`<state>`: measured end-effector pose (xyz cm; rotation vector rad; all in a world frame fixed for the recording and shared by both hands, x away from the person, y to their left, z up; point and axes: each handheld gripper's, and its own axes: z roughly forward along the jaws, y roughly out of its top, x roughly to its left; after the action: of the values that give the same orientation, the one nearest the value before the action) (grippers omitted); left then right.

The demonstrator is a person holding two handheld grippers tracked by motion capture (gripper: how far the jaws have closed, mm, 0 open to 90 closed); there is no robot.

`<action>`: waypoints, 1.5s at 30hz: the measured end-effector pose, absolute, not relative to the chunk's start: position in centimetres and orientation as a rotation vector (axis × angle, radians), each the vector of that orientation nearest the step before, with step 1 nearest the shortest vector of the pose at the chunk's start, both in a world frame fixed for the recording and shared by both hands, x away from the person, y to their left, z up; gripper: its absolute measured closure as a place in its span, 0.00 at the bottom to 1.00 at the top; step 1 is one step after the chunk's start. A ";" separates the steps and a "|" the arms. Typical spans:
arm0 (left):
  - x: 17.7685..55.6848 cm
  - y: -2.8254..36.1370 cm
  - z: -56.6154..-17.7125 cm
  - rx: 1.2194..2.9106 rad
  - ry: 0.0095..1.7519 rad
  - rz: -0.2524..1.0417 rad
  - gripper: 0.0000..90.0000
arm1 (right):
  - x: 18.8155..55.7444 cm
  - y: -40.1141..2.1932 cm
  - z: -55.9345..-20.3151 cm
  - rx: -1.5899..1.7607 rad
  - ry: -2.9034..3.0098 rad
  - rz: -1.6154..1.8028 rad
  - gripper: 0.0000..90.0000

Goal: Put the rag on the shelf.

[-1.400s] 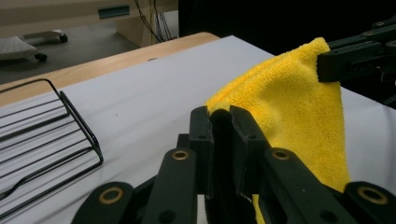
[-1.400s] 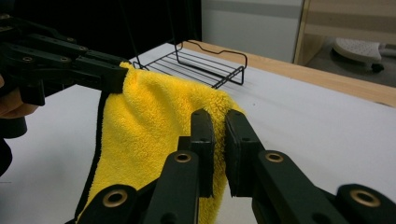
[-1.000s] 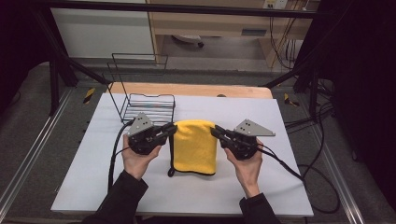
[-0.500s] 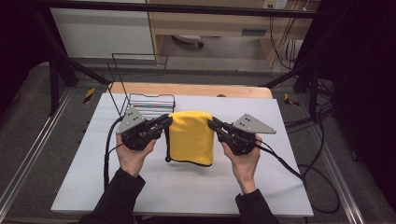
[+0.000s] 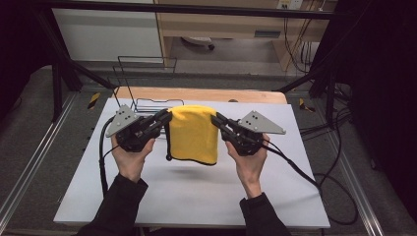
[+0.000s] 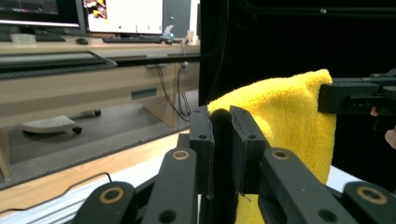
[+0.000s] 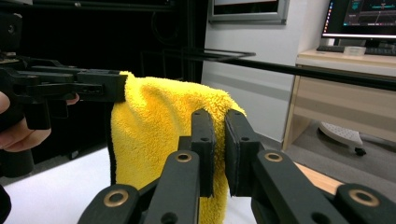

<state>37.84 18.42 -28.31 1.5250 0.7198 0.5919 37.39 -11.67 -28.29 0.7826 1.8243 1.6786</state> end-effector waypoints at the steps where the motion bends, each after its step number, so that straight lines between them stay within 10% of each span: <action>1: 37.8 18.6 -28.2 1.518 0.720 0.596 0.89 | 37.4 -11.5 -28.2 0.780 1.822 1.680 0.93; 45: 39.1 23.9 -22.0 1.370 0.735 0.741 0.89 | 40.9 -5.3 -22.2 0.656 1.721 1.763 0.93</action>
<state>39.13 23.93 -21.98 1.3696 0.7354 0.7411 40.88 -5.32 -22.16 0.6556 1.7207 1.7628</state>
